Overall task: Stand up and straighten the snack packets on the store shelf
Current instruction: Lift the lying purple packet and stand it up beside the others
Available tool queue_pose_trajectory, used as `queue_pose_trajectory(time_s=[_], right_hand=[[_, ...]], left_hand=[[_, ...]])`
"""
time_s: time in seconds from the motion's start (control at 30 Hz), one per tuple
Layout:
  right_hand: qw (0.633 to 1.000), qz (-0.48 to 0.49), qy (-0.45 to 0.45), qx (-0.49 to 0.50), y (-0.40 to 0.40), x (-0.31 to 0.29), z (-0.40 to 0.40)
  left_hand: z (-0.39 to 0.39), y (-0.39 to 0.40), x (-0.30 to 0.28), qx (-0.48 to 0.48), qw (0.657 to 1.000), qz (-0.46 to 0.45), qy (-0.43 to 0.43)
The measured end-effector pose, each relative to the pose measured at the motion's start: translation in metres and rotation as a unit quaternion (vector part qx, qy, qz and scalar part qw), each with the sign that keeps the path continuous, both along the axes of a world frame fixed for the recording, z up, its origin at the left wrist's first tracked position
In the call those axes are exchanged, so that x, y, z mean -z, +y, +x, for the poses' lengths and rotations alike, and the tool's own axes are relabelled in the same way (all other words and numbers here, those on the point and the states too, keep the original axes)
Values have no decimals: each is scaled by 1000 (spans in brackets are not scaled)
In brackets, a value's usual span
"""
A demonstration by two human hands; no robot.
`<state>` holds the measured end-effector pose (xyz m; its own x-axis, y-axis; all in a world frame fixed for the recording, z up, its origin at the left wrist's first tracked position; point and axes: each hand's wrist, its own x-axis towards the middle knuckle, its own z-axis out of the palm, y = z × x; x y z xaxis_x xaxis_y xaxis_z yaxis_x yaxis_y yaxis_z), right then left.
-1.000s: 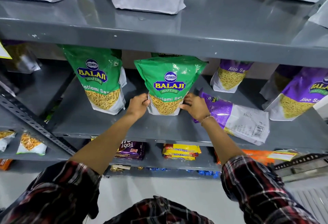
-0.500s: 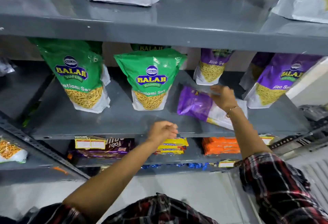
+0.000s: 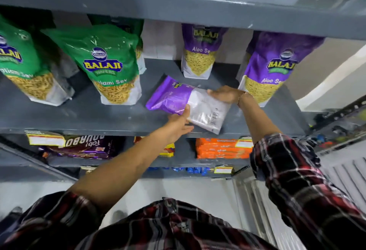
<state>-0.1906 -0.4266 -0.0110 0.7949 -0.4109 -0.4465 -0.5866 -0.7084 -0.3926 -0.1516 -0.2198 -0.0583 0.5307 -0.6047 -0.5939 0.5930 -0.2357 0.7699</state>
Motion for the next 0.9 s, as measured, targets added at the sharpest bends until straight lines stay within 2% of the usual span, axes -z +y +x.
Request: queue_pose_trajectory(time_s=[0.07, 0.17, 0.27, 0.33, 0.4, 0.47, 0.53, 0.6, 0.7, 0.9], right_hand=[[999, 31, 13, -28, 1, 3, 1], [992, 125, -22, -24, 10, 13, -6], [977, 183, -112, 3, 13, 25, -8], [949, 248, -193, -16, -12, 10, -11], [921, 320, -224, 2, -11, 12, -12], [902, 333, -275, 3, -5, 20, -17], [878, 346, -327, 43, -1, 27, -20], [862, 322, -381, 93, 0, 34, -18], [841, 279, -437, 152, 0, 44, -13], [822, 265, -473, 173, -4, 53, -3]], left_hand=[[-1, -1, 1, -73, 997, -31, 1], [-10, 11, 11, -152, 986, -47, -44], [-3, 15, 14, -189, 976, -35, -102], [-3, -7, -2, -243, 948, -29, -203], [15, -5, -15, -225, 919, 22, -324], [26, -3, -21, -175, 881, 58, -435], [34, -7, -31, -124, 858, 76, -492], [47, -18, -37, -101, 855, 63, -505], [64, -35, -37, -80, 871, 41, -483], [79, -51, -25, -75, 876, 12, -476]])
